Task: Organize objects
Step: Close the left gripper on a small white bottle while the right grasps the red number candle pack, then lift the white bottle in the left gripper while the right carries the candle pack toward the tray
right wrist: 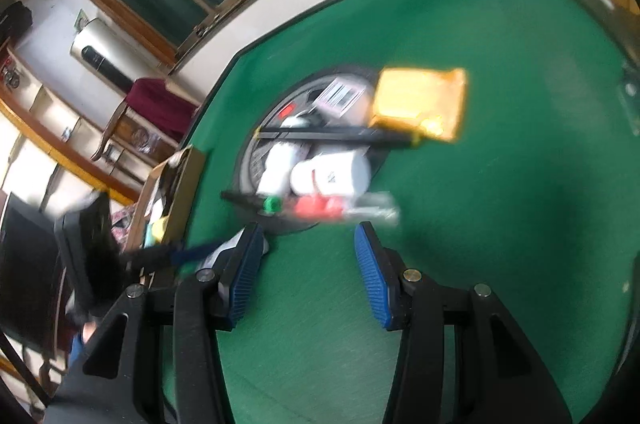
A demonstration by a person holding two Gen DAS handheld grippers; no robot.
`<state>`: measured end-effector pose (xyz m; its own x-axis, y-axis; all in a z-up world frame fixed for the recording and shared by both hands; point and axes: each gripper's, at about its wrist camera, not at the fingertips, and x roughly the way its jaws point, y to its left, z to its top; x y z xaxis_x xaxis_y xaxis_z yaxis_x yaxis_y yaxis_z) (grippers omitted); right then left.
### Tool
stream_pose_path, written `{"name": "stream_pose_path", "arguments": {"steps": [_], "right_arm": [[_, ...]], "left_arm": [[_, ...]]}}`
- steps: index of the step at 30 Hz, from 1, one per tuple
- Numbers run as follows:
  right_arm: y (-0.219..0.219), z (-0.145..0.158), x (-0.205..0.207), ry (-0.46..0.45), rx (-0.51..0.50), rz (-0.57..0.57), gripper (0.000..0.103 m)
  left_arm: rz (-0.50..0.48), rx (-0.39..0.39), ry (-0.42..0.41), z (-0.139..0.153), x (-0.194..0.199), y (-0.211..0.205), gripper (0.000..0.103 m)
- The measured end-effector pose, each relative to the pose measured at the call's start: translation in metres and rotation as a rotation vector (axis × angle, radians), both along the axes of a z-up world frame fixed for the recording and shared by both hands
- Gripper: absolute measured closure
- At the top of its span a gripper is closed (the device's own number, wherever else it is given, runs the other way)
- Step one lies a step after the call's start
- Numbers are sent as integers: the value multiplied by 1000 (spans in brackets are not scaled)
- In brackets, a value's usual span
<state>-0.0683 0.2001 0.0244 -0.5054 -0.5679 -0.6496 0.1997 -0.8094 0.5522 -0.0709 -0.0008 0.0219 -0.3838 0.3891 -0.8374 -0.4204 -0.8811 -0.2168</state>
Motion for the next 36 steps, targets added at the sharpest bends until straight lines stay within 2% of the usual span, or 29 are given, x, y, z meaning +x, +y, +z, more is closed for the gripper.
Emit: {"name": "stream_pose_path", "arguments": {"steps": [2,5,8,13,16,18,20,23,25,28,31,33,34,35,36], "right_arm": [[8,2,-6,25,44,-34,57],[11,-3,-19,23,88,-43,57],[-2,-12,-35,-3,108,30,57],[-31,-25,-56,31,220,102,56],[-40,-28,-48,2,198,204,56],[-53,-23,-33,44,260,285,56],[-64,-21,-22,103,349,292,56],[-73,-27,-16,117,427,336,57],[-71,-28,-13,124,440,371,57],[-67,-34,-13,94,438,434,52],[-67,-35,-2,137,475,457,51],[-73,-36,5,158,569,440,62],[-74,-35,5,151,588,430,73],[-73,-34,4,131,580,416,79],[-73,-34,3,120,582,403,79]], "left_arm": [[3,-22,12,-1,5,12,64],[68,-94,39,-2,6,23,64],[119,-56,19,0,3,23,64],[182,-27,15,0,5,15,64],[201,-9,29,0,7,13,64],[206,2,36,0,5,12,64],[197,-15,49,-1,3,15,64],[178,-66,84,-2,4,23,64],[165,-99,109,-3,6,27,61],[149,-84,123,-5,4,29,52],[147,-88,139,-6,6,30,52],[147,-92,146,-6,6,30,53],[161,-105,153,-5,6,30,64],[175,-125,162,-6,5,30,74],[181,-129,164,-6,5,29,74]]}}
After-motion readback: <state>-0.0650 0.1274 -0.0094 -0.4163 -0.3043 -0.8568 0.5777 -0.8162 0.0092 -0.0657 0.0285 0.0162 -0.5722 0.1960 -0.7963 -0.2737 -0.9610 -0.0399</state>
